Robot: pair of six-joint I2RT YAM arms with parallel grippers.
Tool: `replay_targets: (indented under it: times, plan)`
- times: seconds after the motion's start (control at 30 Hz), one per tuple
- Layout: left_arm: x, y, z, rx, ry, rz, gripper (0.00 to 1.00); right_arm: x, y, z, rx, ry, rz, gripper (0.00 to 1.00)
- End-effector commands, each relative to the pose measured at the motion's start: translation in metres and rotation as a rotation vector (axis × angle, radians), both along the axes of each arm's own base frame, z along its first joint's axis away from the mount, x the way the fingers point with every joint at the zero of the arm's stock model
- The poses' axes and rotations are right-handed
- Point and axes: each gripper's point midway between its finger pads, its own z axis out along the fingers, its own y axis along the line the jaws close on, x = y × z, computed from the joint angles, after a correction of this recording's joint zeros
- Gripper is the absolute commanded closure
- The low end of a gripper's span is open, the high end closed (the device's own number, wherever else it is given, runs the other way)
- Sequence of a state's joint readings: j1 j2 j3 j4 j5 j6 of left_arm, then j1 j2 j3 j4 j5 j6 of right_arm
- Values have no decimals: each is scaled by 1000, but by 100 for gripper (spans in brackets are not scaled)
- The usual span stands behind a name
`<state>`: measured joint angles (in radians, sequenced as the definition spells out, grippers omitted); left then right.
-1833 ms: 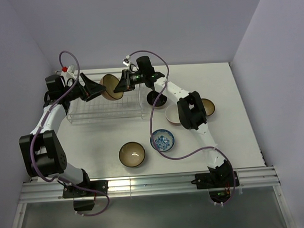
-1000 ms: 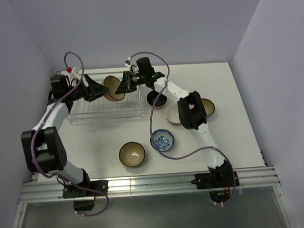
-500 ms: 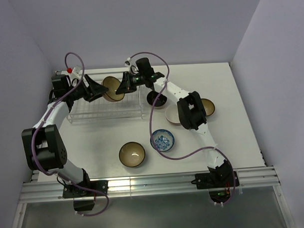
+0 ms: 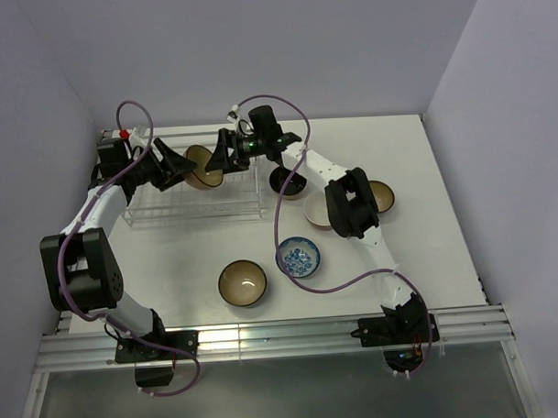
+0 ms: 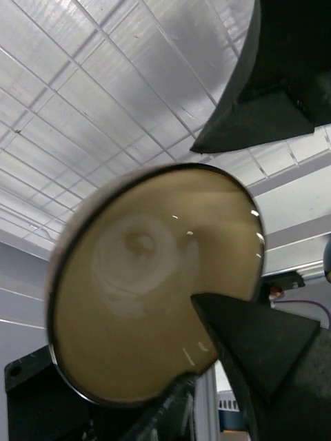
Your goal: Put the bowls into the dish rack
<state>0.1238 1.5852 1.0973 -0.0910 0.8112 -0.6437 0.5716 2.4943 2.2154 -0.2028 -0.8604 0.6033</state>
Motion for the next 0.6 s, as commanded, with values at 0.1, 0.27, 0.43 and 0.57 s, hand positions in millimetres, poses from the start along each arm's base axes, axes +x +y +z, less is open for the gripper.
replay_targets:
  times: [0.1, 0.27, 0.43, 0.57]
  plan:
    - [31, 24, 41, 94, -127, 93, 100, 0, 1, 41, 41, -101, 3, 0]
    - [48, 49, 35, 214, -111, 187, 100, 1, -4, 45, 33, -114, -5, 0]
    - [57, 68, 34, 313, -103, 255, 100, 1, -10, 45, 26, -120, -13, 0]
    - [64, 86, 36, 395, -107, 324, 100, 1, -13, 44, 19, -124, -15, 0]
